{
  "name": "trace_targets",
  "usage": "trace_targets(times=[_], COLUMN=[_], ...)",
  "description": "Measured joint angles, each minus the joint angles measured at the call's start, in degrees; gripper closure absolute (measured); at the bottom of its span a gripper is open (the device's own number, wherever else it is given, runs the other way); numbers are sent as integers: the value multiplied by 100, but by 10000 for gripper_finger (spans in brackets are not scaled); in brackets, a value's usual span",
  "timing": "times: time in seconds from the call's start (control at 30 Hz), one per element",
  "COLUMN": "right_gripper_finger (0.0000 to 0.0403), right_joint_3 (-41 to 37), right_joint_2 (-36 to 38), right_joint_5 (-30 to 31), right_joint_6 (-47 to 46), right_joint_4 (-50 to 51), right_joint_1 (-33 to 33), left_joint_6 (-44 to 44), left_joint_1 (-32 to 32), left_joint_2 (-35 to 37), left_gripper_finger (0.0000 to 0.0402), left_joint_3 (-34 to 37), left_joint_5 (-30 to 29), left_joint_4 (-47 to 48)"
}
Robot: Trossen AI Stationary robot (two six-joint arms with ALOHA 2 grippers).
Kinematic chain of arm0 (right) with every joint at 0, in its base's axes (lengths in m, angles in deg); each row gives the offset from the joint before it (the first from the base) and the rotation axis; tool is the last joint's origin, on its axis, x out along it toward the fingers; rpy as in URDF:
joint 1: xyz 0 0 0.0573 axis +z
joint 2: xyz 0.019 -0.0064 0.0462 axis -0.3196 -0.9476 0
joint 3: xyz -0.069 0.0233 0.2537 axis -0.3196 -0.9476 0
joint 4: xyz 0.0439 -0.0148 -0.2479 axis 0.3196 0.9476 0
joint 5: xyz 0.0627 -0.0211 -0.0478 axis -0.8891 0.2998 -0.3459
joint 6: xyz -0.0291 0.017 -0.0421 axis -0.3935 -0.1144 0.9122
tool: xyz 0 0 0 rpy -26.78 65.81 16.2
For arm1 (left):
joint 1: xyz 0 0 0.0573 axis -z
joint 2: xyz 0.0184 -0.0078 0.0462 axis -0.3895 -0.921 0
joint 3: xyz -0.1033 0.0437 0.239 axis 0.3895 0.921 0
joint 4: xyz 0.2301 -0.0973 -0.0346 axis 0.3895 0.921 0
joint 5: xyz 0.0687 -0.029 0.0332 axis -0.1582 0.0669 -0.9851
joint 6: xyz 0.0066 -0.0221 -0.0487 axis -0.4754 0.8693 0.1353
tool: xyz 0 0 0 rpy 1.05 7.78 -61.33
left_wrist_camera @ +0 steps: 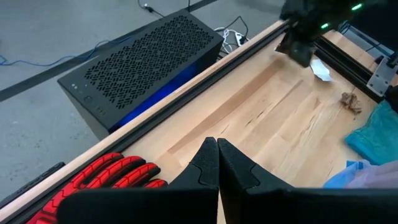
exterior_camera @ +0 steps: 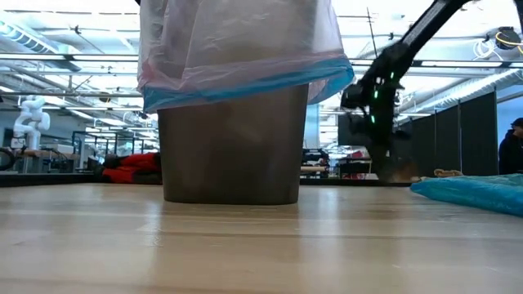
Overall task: Place trash/remove bag and relplace
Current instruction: Put the white paper into the trash bin
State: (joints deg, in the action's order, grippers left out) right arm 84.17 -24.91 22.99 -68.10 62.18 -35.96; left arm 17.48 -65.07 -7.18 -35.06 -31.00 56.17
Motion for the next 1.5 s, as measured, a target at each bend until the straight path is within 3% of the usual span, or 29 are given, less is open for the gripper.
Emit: trace_targets(times=[0.27,0.43,0.57,0.73,0.87,0.97,1.13,1.27,1.5], right_gripper_finger=[403,403,403,403,403,403,403,388,304], right_joint_3=[7,13,13,426,1146,1795,2564,2815,3141], right_joint_2=[1989,3085,3509,3229,2561,1979,1123,733,703], right_joint_5=[-2496,-3060,-3003,-2455,-2466,-2494,-2498,-2966,-3041], right_joint_6=[-656,-1358,-2179,-2383,-2163,-1969,-1908,-2239,-2327], right_joint_4=[-848,-1557,-2679,-3389,-3247,-2605,-1144,-968,-927], right_joint_1=[487,1191,2075,3282,3887,4181,4456,4540,4490], left_joint_6=[10,8,220,284,281,256,98,-24,-75], left_joint_1=[2,0,0,0,0,0,0,0,0], left_joint_2=[0,0,0,-50,-110,-166,-188,-188,-188], left_gripper_finger=[401,401,401,401,401,401,401,401,401], left_joint_3=[2,2,2,2,2,2,2,2,2], left_joint_5=[0,0,-81,-129,-127,-128,-118,3,28], left_joint_4=[-41,-46,-64,-107,-103,-103,-103,-101,-94])
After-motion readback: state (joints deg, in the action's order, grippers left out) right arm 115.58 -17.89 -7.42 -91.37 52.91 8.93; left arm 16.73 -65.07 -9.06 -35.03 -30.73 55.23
